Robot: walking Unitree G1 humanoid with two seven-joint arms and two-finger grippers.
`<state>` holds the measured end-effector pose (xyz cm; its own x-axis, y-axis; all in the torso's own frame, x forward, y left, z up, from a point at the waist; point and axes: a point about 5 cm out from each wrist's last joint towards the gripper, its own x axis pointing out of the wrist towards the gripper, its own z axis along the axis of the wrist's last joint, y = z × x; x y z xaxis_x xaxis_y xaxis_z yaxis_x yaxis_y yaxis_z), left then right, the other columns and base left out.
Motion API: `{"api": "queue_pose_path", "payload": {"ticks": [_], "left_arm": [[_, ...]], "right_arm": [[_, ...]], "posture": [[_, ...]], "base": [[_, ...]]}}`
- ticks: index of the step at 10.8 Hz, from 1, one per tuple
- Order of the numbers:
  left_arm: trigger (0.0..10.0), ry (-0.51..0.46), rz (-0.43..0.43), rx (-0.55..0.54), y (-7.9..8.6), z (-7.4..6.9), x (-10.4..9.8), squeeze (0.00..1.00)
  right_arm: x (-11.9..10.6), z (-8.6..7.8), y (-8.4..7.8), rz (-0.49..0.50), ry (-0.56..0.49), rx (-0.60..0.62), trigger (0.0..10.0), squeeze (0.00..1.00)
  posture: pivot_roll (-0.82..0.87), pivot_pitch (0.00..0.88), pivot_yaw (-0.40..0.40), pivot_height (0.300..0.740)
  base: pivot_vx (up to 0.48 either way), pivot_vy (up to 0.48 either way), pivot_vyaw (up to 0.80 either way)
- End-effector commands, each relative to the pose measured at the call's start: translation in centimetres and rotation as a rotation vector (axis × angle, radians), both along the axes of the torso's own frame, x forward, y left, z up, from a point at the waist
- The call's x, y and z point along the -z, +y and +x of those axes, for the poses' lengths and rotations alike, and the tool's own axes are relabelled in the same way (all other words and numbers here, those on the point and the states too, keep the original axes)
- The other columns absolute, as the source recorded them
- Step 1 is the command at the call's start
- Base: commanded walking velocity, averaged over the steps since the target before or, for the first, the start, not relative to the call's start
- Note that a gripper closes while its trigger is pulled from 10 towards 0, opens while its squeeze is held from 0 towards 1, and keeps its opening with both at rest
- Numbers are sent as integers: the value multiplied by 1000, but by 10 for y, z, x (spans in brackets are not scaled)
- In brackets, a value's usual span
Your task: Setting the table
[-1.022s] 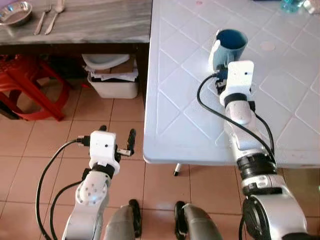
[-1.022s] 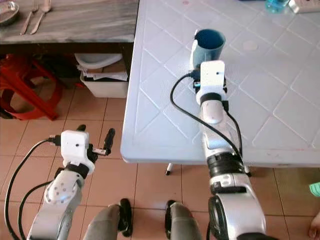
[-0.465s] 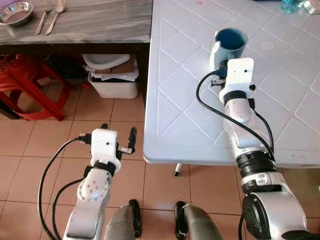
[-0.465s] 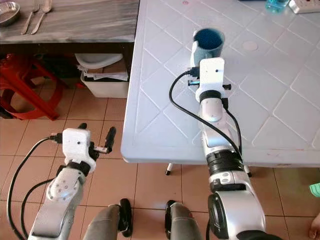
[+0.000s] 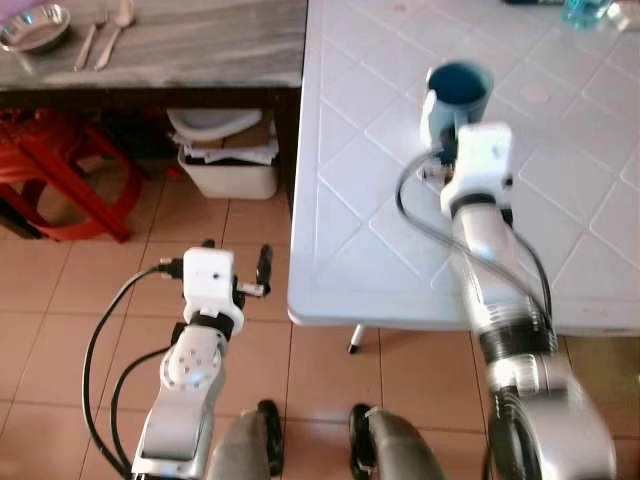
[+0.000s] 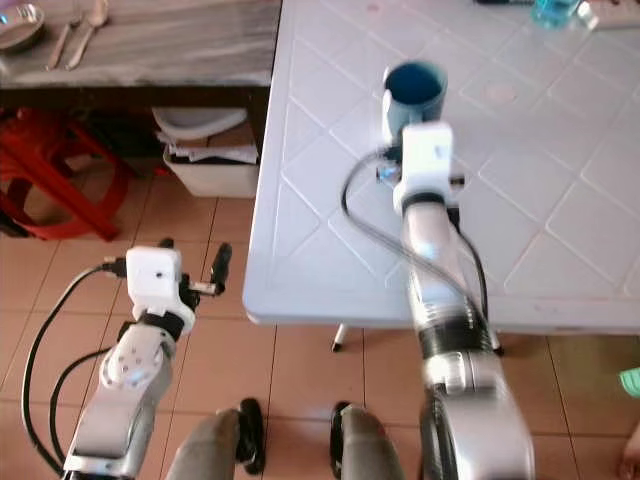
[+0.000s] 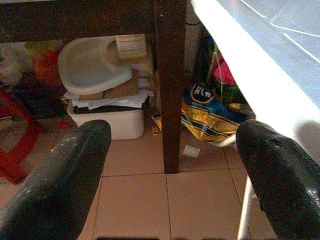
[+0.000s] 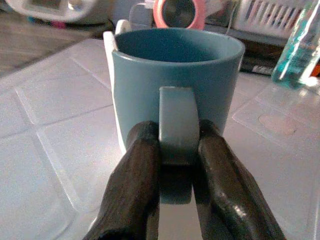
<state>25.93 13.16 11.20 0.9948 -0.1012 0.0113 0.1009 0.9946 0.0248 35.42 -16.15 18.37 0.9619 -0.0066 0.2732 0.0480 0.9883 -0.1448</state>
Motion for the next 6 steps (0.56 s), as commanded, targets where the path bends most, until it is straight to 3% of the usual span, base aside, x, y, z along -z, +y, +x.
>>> {"api": "queue_pose_path", "payload": {"ticks": [1,3,5,6], "left_arm": [[10000,0,22,-37,7,-1,3,0],[10000,-8,26,-95,11,3,1,0],[10000,-45,-25,-103,6,10,-4,0],[10000,-65,-49,-116,6,15,-6,0]], "right_arm": [[0,-9,5,22,-19,-56,10000,0],[22,-27,7,11,58,-117,10000,0],[26,-44,8,21,46,-148,10000,0],[26,-49,6,-18,37,-95,10000,0]], "posture": [[-26,203,3,740],[-36,195,5,740],[-47,154,-2,740],[-45,121,-8,740]], "base": [[0,480,0],[0,480,0],[0,480,0],[0,480,0]]}}
